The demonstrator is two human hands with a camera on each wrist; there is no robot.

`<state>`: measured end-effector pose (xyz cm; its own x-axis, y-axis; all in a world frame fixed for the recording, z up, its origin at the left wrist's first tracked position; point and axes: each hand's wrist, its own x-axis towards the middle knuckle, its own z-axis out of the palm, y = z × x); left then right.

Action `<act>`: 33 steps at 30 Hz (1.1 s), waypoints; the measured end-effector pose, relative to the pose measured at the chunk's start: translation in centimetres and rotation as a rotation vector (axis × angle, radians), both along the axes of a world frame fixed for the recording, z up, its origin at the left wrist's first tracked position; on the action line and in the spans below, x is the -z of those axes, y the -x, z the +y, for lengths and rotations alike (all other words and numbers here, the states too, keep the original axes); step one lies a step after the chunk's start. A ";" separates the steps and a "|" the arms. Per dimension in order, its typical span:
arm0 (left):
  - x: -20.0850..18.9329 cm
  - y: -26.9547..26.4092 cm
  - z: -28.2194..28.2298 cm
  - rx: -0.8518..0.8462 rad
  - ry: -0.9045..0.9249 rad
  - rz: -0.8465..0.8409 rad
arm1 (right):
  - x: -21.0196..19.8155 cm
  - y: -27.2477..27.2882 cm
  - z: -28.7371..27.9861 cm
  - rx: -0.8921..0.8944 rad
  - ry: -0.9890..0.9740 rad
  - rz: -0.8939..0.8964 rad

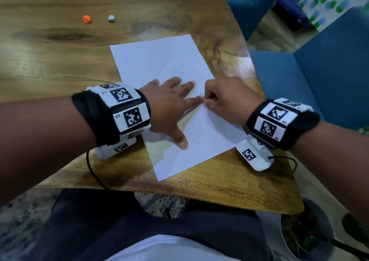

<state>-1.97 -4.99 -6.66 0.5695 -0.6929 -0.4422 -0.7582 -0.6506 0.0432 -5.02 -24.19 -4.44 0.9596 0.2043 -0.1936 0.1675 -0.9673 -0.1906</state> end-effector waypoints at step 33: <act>-0.6 2.9 3.2 0.033 -0.079 0.041 | 0.0 6.0 4.2 -0.114 -0.027 0.093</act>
